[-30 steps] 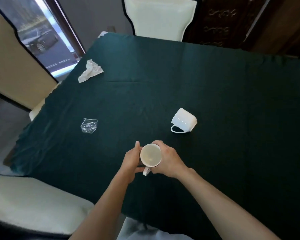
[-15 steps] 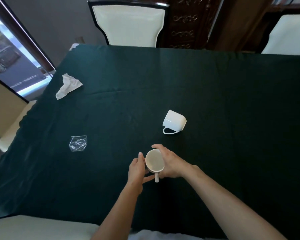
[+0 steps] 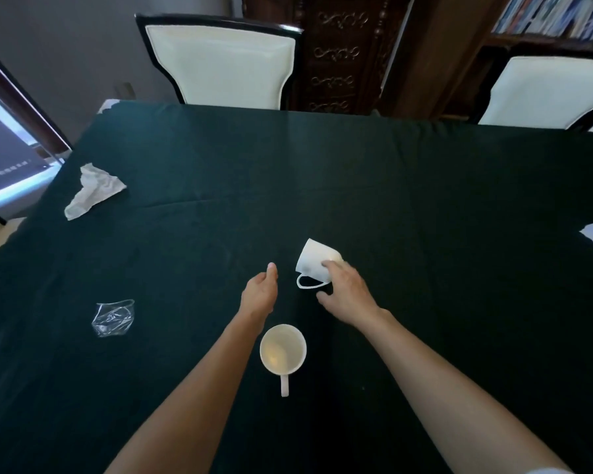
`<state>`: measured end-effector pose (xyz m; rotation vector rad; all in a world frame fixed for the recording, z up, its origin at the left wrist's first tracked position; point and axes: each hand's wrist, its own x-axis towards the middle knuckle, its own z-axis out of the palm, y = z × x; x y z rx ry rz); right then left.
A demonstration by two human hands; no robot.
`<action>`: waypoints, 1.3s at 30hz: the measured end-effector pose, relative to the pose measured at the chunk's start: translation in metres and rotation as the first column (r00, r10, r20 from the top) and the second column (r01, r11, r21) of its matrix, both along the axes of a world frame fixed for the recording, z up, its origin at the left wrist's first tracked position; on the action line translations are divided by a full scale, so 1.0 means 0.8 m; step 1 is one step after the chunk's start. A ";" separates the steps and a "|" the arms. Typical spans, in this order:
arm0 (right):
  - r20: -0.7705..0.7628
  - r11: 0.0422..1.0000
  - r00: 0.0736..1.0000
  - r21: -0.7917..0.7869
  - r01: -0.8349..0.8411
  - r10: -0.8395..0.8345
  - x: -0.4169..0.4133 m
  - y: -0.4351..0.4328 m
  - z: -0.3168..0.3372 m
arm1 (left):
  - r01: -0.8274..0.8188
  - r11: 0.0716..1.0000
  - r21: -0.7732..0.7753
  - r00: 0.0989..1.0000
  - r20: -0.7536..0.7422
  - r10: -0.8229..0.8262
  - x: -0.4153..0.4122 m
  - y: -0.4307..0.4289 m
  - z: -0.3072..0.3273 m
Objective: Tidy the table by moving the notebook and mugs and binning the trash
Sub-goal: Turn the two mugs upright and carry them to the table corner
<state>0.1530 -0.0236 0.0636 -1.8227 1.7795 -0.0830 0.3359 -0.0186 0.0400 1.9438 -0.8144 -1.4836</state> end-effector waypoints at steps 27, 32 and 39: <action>-0.157 0.993 0.987 -0.107 -0.040 0.023 0.024 -0.083 -0.050 | 0.009 0.998 0.060 0.986 -0.166 0.001 -0.033 -0.057 0.003; 0.185 0.986 0.981 -0.137 0.092 -0.066 -0.005 -0.067 -0.043 | -0.078 0.997 -0.018 0.980 -0.183 0.074 -0.031 -0.043 0.012; 0.461 0.989 0.883 -0.065 0.135 -0.090 -0.047 -0.022 -0.016 | -0.087 0.993 0.083 0.959 -0.264 0.106 -0.046 -0.012 0.027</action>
